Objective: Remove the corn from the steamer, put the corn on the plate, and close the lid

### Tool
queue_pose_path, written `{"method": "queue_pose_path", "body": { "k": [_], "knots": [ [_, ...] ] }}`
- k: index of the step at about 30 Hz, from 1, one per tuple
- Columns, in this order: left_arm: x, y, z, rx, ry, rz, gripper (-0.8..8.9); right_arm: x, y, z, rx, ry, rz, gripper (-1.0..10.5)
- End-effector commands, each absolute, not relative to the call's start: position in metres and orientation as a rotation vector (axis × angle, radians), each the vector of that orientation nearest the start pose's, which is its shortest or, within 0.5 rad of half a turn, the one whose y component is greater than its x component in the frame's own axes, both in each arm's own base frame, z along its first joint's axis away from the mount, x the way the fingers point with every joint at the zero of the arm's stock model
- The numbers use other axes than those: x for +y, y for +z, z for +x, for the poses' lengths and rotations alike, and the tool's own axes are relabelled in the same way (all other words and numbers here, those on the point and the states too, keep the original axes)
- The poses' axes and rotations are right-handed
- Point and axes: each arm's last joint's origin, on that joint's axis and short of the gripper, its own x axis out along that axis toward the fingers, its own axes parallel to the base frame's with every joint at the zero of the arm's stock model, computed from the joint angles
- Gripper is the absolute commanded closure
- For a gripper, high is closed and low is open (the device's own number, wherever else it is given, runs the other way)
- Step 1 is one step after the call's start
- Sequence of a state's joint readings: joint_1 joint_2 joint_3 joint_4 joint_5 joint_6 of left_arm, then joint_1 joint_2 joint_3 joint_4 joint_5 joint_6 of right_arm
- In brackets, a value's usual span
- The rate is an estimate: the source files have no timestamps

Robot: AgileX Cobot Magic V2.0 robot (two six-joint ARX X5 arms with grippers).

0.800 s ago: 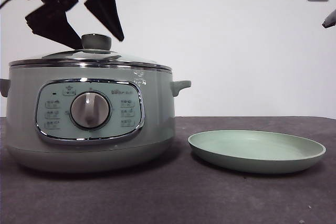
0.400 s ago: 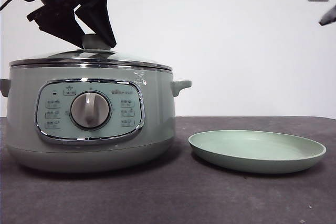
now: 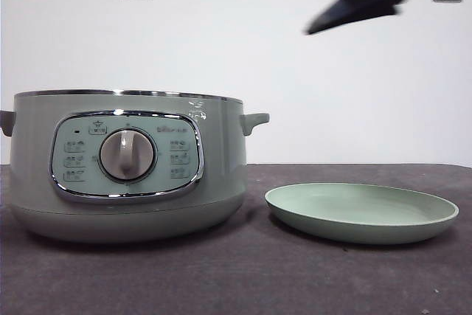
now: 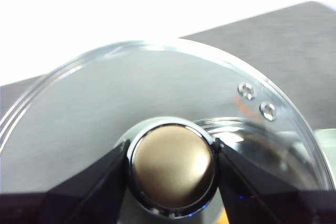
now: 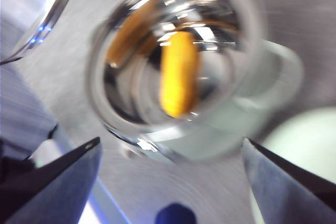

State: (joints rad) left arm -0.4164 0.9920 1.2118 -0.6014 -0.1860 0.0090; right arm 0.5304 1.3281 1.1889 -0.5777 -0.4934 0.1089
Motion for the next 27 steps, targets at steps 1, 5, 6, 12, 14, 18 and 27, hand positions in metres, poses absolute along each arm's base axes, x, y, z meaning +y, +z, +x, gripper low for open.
{"method": "queue_pose_path", "body": {
  "k": [1, 5, 6, 12, 14, 18, 27],
  "knots": [
    [-0.059, 0.418, 0.150, 0.260, -0.178, 0.120, 8.22, 0.184, 0.323, 0.249, 0.836, 0.993, 0.024, 5.1],
    [-0.047, 0.425, 0.126, 0.219, -0.132, 0.112, 8.22, 0.226, 0.320, 0.268, 0.884, 1.004, -0.090, 5.1],
    [-0.044, 0.426, 0.120, 0.209, -0.125, 0.109, 8.22, 0.234, 0.320, 0.272, 0.893, 1.002, -0.119, 5.1],
    [-0.031, 0.430, 0.092, 0.166, -0.102, 0.095, 8.22, 0.287, 0.308, 0.298, 0.946, 0.995, -0.268, 5.1],
    [-0.029, 0.430, 0.087, 0.167, -0.102, 0.095, 8.22, 0.302, 0.300, 0.304, 0.957, 0.982, -0.320, 5.1],
    [-0.027, 0.427, 0.084, 0.195, -0.102, 0.106, 8.22, 0.328, 0.278, 0.313, 0.987, 0.980, -0.389, 5.1],
    [-0.027, 0.424, 0.084, 0.226, -0.106, 0.117, 8.22, 0.353, 0.226, 0.319, 1.059, 0.955, -0.468, 5.1]
  ]
}}
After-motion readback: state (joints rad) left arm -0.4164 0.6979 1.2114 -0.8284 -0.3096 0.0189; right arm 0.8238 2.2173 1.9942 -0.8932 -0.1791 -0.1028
